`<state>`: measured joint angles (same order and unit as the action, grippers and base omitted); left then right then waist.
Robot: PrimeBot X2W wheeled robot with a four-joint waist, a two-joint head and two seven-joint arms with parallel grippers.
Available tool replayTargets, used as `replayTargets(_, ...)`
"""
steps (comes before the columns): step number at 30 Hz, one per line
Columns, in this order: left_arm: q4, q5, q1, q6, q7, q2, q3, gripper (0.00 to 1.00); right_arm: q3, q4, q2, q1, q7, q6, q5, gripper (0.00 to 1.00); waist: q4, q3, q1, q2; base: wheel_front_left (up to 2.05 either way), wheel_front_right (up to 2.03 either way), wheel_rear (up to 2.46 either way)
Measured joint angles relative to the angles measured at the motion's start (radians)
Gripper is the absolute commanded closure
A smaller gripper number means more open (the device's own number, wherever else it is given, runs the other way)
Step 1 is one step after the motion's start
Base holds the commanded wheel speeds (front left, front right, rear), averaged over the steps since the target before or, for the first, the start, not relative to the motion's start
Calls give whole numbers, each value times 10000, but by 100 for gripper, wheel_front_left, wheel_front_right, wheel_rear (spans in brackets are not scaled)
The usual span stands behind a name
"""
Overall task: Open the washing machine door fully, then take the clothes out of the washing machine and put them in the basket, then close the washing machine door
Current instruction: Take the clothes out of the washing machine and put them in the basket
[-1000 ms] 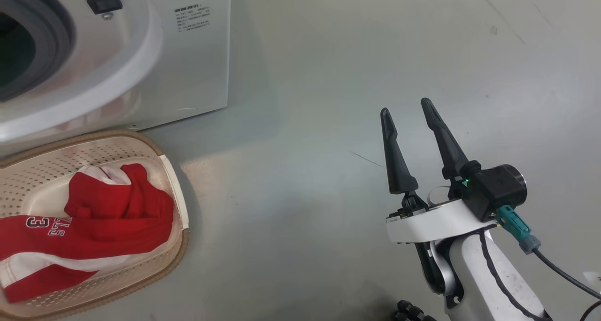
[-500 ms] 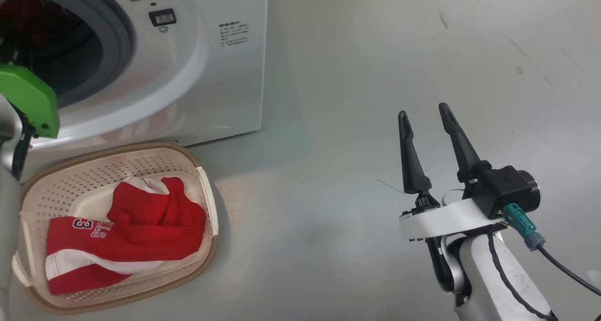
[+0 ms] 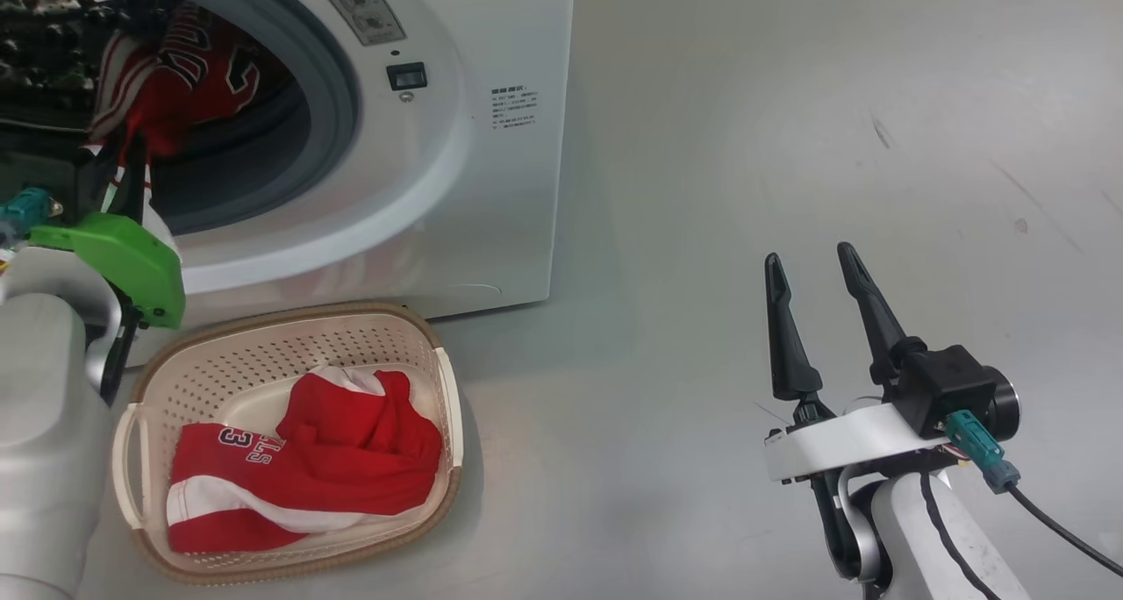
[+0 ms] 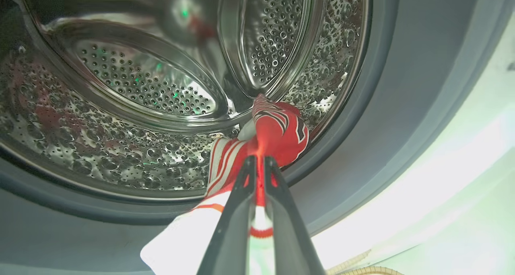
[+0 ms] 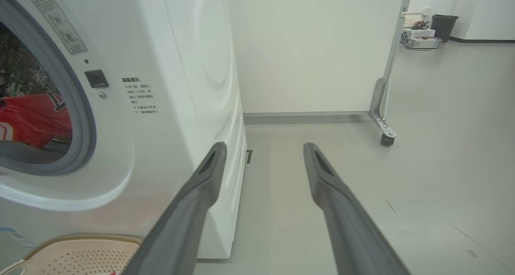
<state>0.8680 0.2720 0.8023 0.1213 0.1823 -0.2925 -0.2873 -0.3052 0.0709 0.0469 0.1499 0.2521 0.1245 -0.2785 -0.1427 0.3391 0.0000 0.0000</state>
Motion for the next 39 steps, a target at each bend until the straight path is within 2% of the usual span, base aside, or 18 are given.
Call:
replayTargets(7, -288, 276, -686, 4, 575, 249, 59, 100, 203, 82, -4, -337, 0, -176, 82, 0, 383, -719, 0, 0, 0, 0, 0)
replayTargets(23, -1655, 665, -2271, 29, 667, 675, 399, 100, 736, 251, 167, -1188, 0, -523, 184, 0, 954, -2028, 0, 0, 0, 0, 0)
replayTargets(27, -2999, 608, -2637, -21, 667, 667, 765, 100, 775, 284, 165, -1478, 0, -619, 184, 0, 1110, -2413, 0, 0, 0, 0, 0)
replayTargets(31, -3781, 600, -2928, -117, 669, 654, 993, 100, 803, 282, 165, -1592, 0, -713, 184, 0, 1190, -2569, 0, 0, 0, 0, 0)
replayTargets(39, -5965, 318, -3378, -261, 698, 671, 1498, 100, 920, 228, 153, -1683, 0, -796, 257, 0, 1311, -2646, 0, 0, 0, 0, 0)
